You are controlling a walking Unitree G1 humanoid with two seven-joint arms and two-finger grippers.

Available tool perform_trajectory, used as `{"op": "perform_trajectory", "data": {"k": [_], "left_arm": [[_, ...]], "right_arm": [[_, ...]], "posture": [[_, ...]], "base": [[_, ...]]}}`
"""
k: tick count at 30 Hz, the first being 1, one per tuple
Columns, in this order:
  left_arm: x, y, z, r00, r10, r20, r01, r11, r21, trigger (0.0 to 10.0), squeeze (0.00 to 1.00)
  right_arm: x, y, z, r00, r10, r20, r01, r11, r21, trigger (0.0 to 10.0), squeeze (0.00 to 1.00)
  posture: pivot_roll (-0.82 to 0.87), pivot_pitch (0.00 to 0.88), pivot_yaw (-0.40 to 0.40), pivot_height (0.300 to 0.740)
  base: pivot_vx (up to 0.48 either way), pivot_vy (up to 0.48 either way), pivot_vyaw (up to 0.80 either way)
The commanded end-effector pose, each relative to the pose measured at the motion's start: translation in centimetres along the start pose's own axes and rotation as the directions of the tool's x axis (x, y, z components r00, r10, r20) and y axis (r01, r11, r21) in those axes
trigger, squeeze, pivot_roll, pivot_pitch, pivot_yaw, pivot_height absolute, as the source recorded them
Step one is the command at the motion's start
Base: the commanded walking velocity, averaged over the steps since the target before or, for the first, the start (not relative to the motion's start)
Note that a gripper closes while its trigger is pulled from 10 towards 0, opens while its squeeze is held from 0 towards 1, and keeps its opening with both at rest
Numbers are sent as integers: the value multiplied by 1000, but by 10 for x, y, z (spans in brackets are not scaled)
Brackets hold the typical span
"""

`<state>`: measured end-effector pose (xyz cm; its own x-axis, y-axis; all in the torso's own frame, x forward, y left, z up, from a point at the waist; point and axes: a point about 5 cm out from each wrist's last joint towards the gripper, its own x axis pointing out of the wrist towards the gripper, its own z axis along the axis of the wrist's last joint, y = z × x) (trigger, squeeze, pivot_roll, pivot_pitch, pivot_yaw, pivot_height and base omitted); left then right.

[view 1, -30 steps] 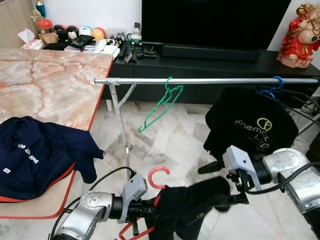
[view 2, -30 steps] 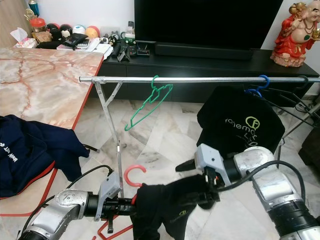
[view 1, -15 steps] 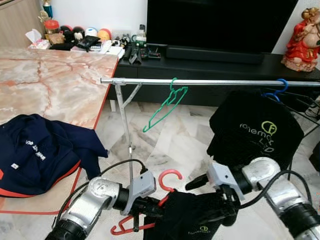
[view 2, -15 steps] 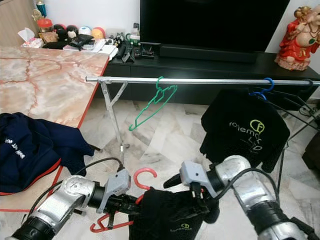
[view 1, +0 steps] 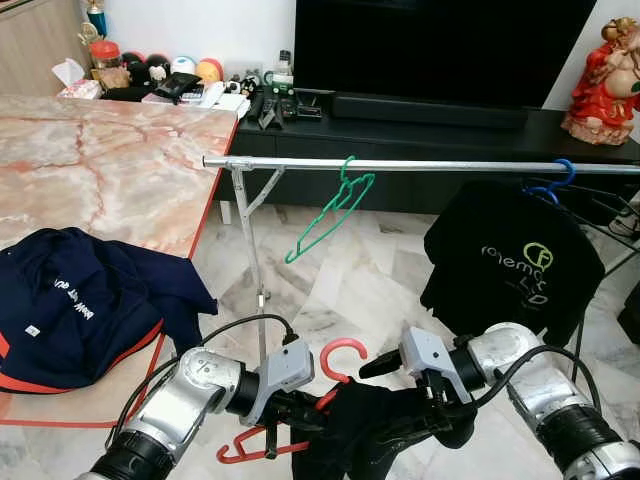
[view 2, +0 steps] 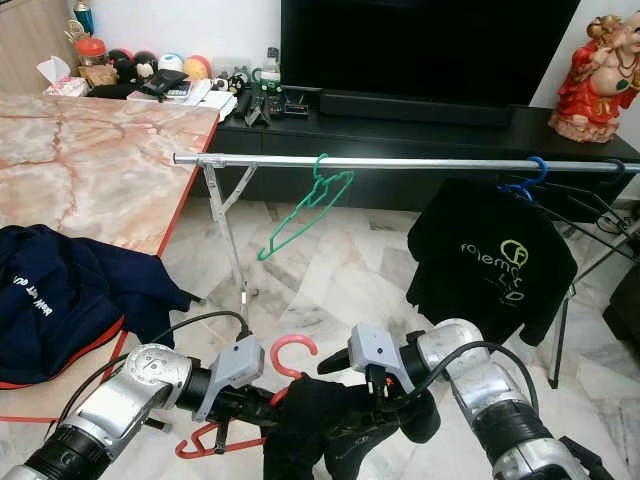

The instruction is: Hang hanger

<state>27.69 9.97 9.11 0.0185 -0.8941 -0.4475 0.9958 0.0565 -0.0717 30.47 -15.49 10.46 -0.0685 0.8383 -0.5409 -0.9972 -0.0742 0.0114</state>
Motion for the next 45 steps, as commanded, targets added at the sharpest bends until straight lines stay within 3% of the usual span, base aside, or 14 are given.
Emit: {"op": "perform_trajectory", "data": {"k": [1, 4, 5, 6, 45], "left_arm": [[3, 0, 17, 999, -35, 22, 33, 997, 71, 10000, 0], [4, 1, 18, 999, -36, 19, 34, 997, 73, 10000, 0], [5, 1, 18, 999, -37, 13, 36, 996, 77, 10000, 0], [5, 1, 18, 999, -37, 12, 36, 996, 77, 10000, 0], [8, 9, 39, 997, -51, -54, 61, 978, 201, 10000, 0]], "right_arm": [[1, -1, -2, 1000, -14, -12, 14, 1000, -1, 10000, 0], [3, -1, -3, 1000, 0, -6, 0, 1000, 4, 9608, 0], [5, 0, -4, 1000, 8, -14, -8, 1000, -1, 745, 0], [6, 0, -6, 1000, 18, -24, -18, 1000, 2, 0, 0], [21, 7, -26, 989, 69, -130, -68, 998, 13, 0, 0]], "posture": [[10, 54, -57, 740], [14, 57, -56, 740], [14, 57, -56, 740], [14, 57, -56, 740], [27, 58, -54, 740]], "base": [[0, 0, 0], [0, 0, 0], [0, 0, 0], [0, 0, 0], [0, 0, 0]]}}
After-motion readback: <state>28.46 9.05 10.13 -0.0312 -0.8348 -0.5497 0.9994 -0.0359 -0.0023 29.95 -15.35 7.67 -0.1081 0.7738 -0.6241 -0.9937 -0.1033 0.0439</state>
